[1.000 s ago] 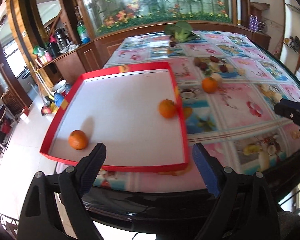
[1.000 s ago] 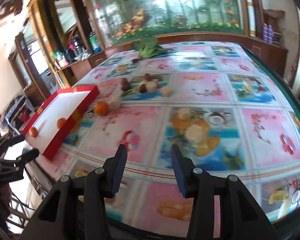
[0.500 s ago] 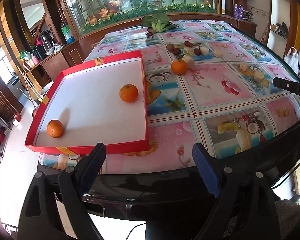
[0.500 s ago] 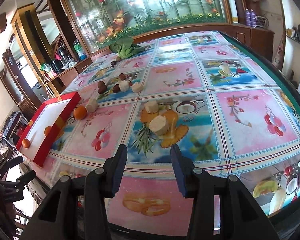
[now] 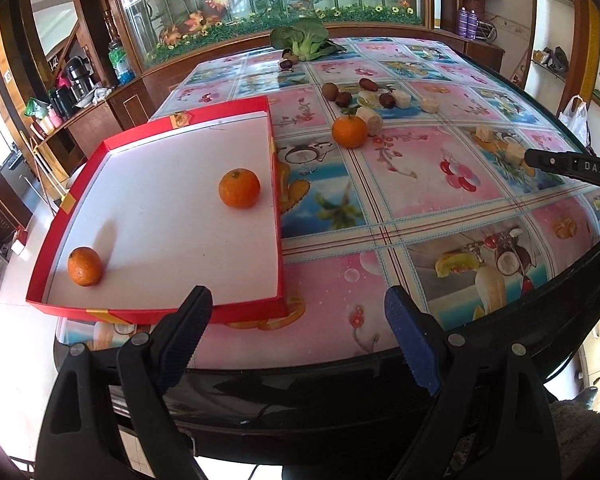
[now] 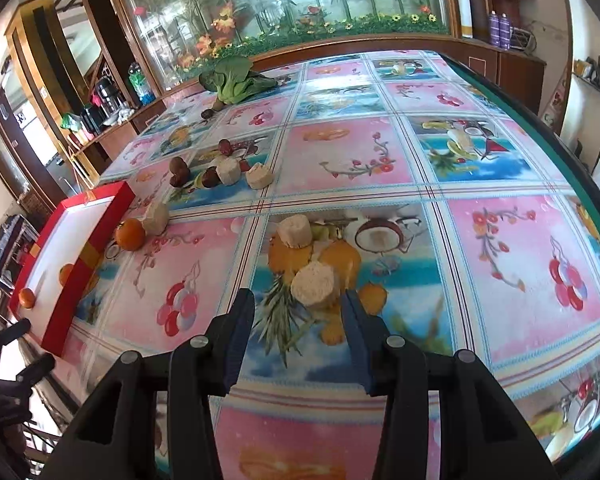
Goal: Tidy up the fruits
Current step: 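Move the right tool to a round beige slice while the left tool approaches an orange, then grasp the round beige slice with the right tool while the left tool grasps an orange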
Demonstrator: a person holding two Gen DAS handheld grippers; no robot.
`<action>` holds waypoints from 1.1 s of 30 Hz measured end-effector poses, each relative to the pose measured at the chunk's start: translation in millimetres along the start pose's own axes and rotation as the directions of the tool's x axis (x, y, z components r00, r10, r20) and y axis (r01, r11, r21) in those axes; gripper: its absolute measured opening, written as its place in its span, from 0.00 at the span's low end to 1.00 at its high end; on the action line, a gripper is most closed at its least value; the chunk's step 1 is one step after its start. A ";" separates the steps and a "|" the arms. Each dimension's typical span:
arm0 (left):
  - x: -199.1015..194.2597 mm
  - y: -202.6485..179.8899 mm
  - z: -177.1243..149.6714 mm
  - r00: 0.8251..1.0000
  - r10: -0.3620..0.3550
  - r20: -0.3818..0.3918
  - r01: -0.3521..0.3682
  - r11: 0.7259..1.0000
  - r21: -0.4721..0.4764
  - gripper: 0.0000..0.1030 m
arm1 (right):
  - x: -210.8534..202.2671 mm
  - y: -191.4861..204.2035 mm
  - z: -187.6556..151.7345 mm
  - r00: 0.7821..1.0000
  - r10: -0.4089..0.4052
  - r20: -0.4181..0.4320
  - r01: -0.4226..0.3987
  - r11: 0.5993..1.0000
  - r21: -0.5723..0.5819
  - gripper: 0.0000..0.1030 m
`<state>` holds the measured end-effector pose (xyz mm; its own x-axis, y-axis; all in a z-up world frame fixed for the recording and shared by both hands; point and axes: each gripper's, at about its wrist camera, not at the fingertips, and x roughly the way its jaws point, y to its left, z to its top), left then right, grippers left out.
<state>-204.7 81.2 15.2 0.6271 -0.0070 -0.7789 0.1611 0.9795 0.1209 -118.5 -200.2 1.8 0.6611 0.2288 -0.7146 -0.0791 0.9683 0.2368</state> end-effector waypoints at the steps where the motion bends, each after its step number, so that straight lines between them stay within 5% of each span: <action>1: 0.6 1.0 2.9 1.000 -0.003 0.001 0.003 1.000 -0.003 0.86 | 2.0 1.0 1.2 1.000 -0.017 -0.003 0.017 1.000 -0.007 0.43; 12: 19.0 -2.7 81.1 0.997 -0.036 0.065 0.034 0.999 0.024 0.86 | 17.1 2.0 7.9 0.999 -0.042 -0.030 0.042 0.999 -0.016 0.43; 25: 94.3 -31.6 133.9 0.995 -0.076 -0.059 0.081 0.993 0.084 0.85 | 19.2 5.8 9.2 0.999 -0.004 -0.036 0.003 0.999 -0.035 0.40; 33: 118.0 -31.9 138.1 0.990 -0.085 -0.110 0.094 0.992 0.084 0.70 | 20.2 6.9 9.5 0.999 0.007 -0.037 -0.008 0.999 -0.035 0.40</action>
<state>-30.6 21.4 4.4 0.5232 -0.0676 -0.8495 0.2828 0.9542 0.0982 -98.6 -189.9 -4.7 0.6325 0.2388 -0.7368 -0.1108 0.9694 0.2191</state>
